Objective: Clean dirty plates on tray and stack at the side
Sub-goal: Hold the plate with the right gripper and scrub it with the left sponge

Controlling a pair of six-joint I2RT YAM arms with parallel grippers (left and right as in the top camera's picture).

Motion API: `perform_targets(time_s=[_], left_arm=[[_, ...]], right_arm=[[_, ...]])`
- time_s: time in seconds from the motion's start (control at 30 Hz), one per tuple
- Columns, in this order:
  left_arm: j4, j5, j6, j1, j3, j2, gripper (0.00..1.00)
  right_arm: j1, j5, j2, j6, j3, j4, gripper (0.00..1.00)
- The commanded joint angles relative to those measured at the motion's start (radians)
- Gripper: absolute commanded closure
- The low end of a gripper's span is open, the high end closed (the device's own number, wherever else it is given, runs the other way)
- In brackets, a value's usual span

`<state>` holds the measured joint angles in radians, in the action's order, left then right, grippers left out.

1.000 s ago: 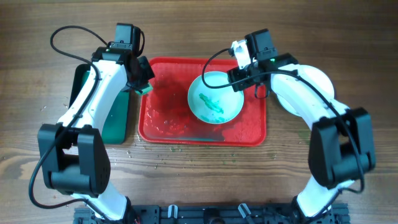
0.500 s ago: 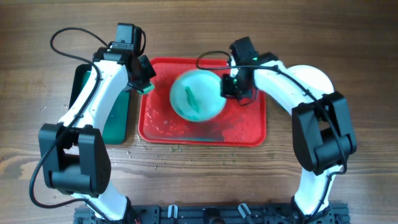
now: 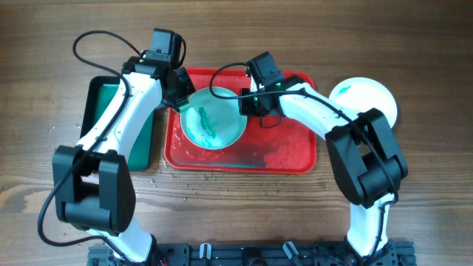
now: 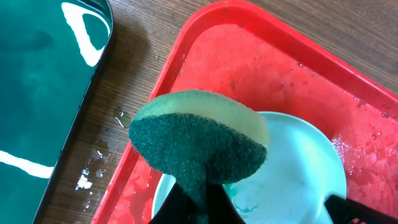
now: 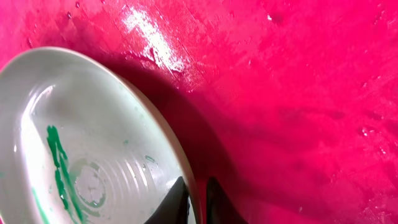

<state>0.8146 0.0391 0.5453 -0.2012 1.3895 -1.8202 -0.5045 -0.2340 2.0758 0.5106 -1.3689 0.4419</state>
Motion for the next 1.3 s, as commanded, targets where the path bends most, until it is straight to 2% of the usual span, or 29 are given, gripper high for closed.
perform_targets(time_s=[0.0, 0.07, 0.1, 0.2, 0.3, 0.33, 0.4, 0.5, 0.57, 0.63, 0.67, 0.73, 0.83, 0.87, 0.9, 0.97, 1.03, 1.1, 1.13, 1.2, 1.23, 1.27], left_arm=[[-0.003, -0.005, 0.020, 0.001, -0.006, -0.009, 0.96], [-0.011, -0.008, 0.020, 0.000, -0.042, -0.009, 0.96], [-0.010, -0.009, 0.020, 0.000, -0.055, -0.009, 0.96], [-0.032, -0.028, -0.016, -0.008, -0.100, -0.009, 0.96], [-0.174, -0.028, -0.110, -0.050, -0.191, -0.009, 0.96], [-0.241, -0.027, -0.182, -0.069, -0.235, -0.011, 0.96], [-0.297, -0.027, -0.248, -0.090, -0.283, -0.021, 0.96], [-0.369, -0.045, -0.274, -0.096, -0.314, -0.072, 0.96], [-0.394, -0.195, -0.277, -0.096, -0.314, -0.095, 0.96], [-0.388, -0.385, -0.327, -0.096, -0.314, -0.095, 0.96], [-0.367, -0.408, -0.361, -0.095, -0.314, -0.095, 0.96], [-0.347, -0.343, -0.386, -0.094, -0.314, -0.097, 0.96], [-0.352, -0.436, -0.464, -0.098, -0.313, -0.097, 0.96], [-0.364, -0.371, -0.455, -0.098, -0.313, -0.097, 0.96], [-0.401, -0.164, -0.389, -0.097, -0.313, -0.097, 0.96], [-0.486, 0.136, -0.310, -0.094, -0.313, -0.097, 0.96], [-0.530, 0.266, -0.298, -0.076, -0.313, -0.097, 0.96], [-0.495, 0.291, -0.284, -0.047, -0.313, -0.100, 0.96], [-0.455, 0.266, -0.268, -0.038, -0.313, -0.100, 0.96], [-0.377, -0.053, -0.381, -0.032, -0.313, -0.100, 0.96], [-0.345, -0.257, -0.452, -0.035, -0.313, -0.100, 0.96], [-0.298, -0.547, -0.556, -0.045, -0.313, -0.100, 0.96]], right_arm=[[-0.035, 0.012, 0.031, 0.049, 0.001, 0.027, 0.94], [-0.049, 0.042, 0.035, 0.194, 0.001, 0.097, 0.96], [-0.048, 0.042, 0.036, 0.221, 0.001, 0.101, 0.96], [-0.047, 0.023, 0.036, 0.209, 0.002, 0.093, 0.96], [-0.047, 0.023, 0.036, 0.191, 0.002, 0.090, 0.96], [-0.047, 0.023, 0.036, 0.191, 0.002, 0.090, 0.96], [-0.047, 0.023, 0.036, 0.176, 0.002, 0.082, 0.96], [-0.047, 0.022, 0.036, 0.173, 0.002, 0.082, 0.96], [-0.047, 0.009, 0.036, 0.169, 0.002, 0.082, 0.96], [-0.023, -0.109, 0.036, 0.139, 0.002, 0.075, 0.96], [0.002, -0.191, 0.042, 0.114, 0.002, 0.066, 0.96], [0.044, -0.306, 0.064, 0.051, 0.002, 0.065, 0.96], [0.051, -0.324, 0.085, 0.039, 0.003, 0.066, 0.96], [0.050, -0.321, 0.085, 0.040, 0.003, 0.063, 0.96], [0.050, -0.322, 0.085, 0.039, 0.003, 0.060, 0.96], [0.050, -0.321, 0.085, 0.039, 0.003, 0.064, 0.96], [0.050, -0.317, 0.085, 0.038, 0.003, 0.068, 0.96], [0.050, -0.314, 0.085, 0.039, 0.003, 0.066, 0.96], [0.050, -0.314, 0.085, 0.039, 0.003, 0.064, 0.96], [0.050, -0.313, 0.085, 0.039, 0.003, 0.060, 0.96], [0.050, -0.313, 0.085, 0.038, 0.003, 0.060, 0.95], [0.050, -0.312, 0.085, 0.038, 0.003, 0.060, 0.96]])
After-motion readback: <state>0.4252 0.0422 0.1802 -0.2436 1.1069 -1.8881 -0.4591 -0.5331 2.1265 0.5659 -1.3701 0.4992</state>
